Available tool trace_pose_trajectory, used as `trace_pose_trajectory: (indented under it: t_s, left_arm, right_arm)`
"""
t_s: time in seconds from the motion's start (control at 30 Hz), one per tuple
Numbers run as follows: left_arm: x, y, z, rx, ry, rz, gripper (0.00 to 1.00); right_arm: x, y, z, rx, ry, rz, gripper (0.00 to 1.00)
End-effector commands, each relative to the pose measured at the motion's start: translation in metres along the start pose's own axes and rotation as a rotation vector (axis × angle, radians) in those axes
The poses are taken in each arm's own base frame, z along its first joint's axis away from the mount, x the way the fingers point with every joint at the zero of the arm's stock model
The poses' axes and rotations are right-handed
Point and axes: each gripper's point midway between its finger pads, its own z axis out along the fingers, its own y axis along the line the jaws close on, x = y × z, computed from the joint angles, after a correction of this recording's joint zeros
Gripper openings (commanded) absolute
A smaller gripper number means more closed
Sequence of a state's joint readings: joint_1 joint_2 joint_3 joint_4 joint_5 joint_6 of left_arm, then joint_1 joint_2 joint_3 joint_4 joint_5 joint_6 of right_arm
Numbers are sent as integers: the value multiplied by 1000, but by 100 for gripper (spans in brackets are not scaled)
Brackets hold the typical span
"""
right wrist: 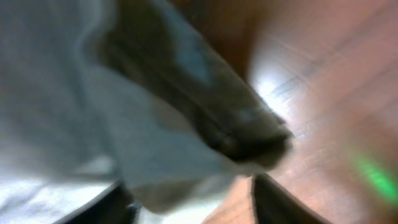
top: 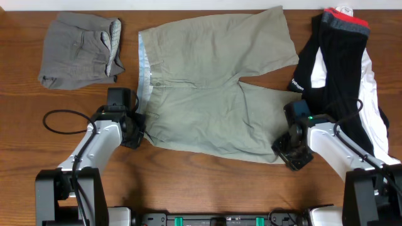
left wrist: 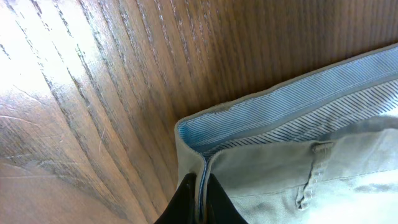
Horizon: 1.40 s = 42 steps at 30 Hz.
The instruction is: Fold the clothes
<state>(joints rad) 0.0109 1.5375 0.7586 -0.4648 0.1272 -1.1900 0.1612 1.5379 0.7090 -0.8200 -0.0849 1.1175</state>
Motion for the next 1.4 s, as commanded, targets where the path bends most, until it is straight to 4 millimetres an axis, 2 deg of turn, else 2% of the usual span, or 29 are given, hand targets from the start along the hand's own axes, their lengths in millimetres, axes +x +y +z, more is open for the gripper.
trace_pose_trajectory:
  t_s: [0.0,0.1,0.23,0.33,0.4,0.47,0.6,0.73,0.9,1.13,1.27,1.37]
  left_arm:
    - [-3,6,4,-24,-9,24,6]
    - [-2,7,4,-26,-8,33,6]
    - [-3,7,4,-26,-8,104,6]
    - [-3,5,2,-20,-9,187,6]
    - [-3,1,-2,-5,-11,263,6]
    - [-3,-2,-9,6,-13,304,6]
    - [-4,-11,-32,59,-43,368,6]
    - [-8,-19,-66,141,-118,412,6]
    - [-18,-12,-114,208,-256,404,6]
    - [-18,-4,-167,338,-376,419,6]
    - [-15,-1,-192,425,-426,418,6]
    - [-12,3,-203,460,-445,416,6]
  right_arm:
    - [7,-25,20,81,10,11,26]
    - [5,-29,21,92,-2,9,1]
    - [-2,-29,21,98,-43,-9,1]
    - [-9,-18,15,69,-54,-70,1]
    - [-15,-5,7,37,-69,-169,1]
    - [-23,10,-7,5,-89,-261,1]
    - [-43,33,-44,-44,-135,-310,1]
    - [-65,51,-82,-95,-186,-354,1]
    - [-86,67,-131,-148,-253,-404,1]
    - [-91,77,-185,-193,-321,-452,1]
    - [-84,69,-210,-221,-354,-463,1]
    - [-76,60,-227,-250,-388,-470,1]
